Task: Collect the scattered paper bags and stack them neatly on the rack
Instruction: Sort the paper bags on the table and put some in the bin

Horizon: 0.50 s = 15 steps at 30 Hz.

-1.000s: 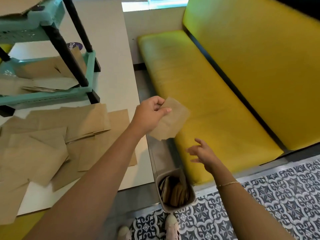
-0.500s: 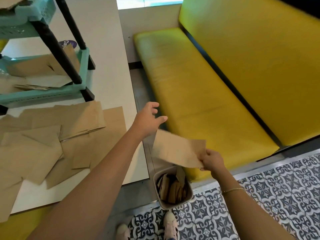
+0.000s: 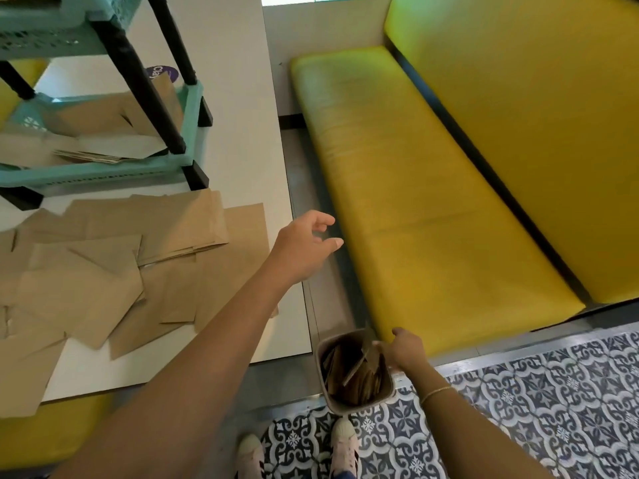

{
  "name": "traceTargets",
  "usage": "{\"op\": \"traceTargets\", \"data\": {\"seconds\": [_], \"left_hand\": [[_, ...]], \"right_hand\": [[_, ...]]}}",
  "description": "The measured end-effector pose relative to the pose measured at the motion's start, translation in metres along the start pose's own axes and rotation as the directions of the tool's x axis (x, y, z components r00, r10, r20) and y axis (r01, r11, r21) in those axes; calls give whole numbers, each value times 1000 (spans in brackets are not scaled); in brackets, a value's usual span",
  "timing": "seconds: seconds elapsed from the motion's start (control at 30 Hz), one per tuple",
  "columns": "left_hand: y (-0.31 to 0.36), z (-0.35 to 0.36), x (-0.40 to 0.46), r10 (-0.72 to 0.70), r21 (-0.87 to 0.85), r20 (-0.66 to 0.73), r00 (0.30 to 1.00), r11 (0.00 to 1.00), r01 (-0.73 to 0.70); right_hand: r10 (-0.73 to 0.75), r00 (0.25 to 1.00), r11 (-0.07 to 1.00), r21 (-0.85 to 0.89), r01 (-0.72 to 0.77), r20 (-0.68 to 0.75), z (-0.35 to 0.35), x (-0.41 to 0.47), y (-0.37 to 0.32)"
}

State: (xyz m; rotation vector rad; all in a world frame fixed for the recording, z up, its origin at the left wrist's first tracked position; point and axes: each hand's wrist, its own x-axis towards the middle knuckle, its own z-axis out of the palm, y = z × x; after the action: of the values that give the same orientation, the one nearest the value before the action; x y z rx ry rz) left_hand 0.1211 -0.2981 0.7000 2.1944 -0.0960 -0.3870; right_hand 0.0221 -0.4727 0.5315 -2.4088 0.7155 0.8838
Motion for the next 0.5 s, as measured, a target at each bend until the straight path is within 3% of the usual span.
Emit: {"op": "traceTargets", "data": {"seconds": [0.17, 0.27, 0.5], "left_hand": [[1, -2, -1, 23, 0, 6, 1000, 1000, -23], [4, -7, 0, 32, 16, 4, 999, 999, -32], [-17, -33, -3, -6, 116, -116, 993, 993, 20]], "right_hand": [[-63, 998, 983, 171, 66, -22, -27, -3, -23], [-164, 980, 971, 155, 180, -109, -48, -13, -50], [-397, 850, 858, 188, 478, -347, -76, -48, -149]]}}
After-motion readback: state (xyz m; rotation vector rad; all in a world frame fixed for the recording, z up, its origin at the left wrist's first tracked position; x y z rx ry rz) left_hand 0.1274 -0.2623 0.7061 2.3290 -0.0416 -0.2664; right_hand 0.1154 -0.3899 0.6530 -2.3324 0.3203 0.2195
